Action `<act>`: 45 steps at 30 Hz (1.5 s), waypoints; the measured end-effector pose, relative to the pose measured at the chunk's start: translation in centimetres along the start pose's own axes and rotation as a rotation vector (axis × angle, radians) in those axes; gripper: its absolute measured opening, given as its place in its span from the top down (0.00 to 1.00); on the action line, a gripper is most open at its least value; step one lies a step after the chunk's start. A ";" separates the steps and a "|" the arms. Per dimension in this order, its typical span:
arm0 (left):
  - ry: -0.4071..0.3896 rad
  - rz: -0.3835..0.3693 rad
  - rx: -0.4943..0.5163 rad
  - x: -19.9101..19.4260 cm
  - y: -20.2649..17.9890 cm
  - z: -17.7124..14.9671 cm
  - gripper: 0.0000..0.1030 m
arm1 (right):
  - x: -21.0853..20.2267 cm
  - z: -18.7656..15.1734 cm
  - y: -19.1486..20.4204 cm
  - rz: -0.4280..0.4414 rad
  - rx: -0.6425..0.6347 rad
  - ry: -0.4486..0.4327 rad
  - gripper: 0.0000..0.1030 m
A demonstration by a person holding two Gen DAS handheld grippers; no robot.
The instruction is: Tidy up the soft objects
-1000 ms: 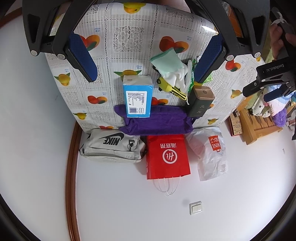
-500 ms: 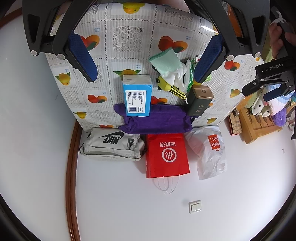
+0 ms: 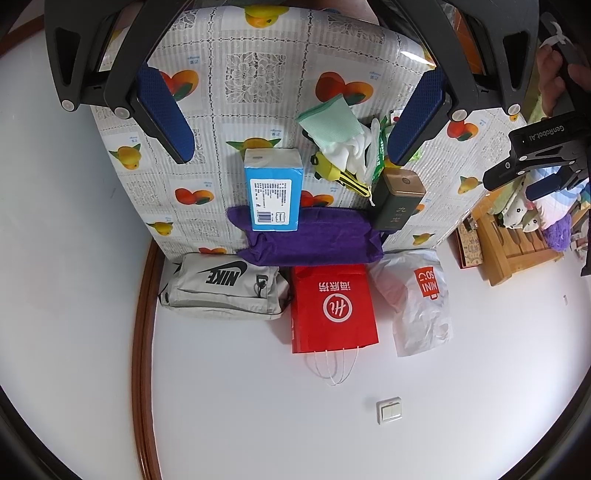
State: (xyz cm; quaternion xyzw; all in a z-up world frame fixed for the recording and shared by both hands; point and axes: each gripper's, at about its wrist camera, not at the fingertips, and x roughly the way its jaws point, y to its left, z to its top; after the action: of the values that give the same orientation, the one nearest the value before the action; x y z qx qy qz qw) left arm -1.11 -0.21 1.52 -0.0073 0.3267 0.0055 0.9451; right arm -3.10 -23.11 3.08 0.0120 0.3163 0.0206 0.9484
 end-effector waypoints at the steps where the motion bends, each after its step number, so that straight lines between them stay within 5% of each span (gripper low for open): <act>1: -0.002 0.003 0.001 0.1 0.0 -0.1 0.00 | 0.0 0.0 0.0 0.001 -0.001 0.000 0.00; 31: -0.001 0.016 0.004 -0.4 0.9 0.1 0.00 | 1.0 -0.2 0.3 0.023 0.001 0.000 0.00; 45: 0.153 0.007 -0.003 7.4 1.2 -2.4 0.00 | 7.2 -2.7 0.3 0.111 -0.004 0.095 0.00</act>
State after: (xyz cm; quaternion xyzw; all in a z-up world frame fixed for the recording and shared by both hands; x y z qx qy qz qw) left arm 3.22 1.02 -4.89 -0.0080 0.3977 0.0088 0.9174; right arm 1.08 -22.43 -3.38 0.0264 0.3597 0.0745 0.9297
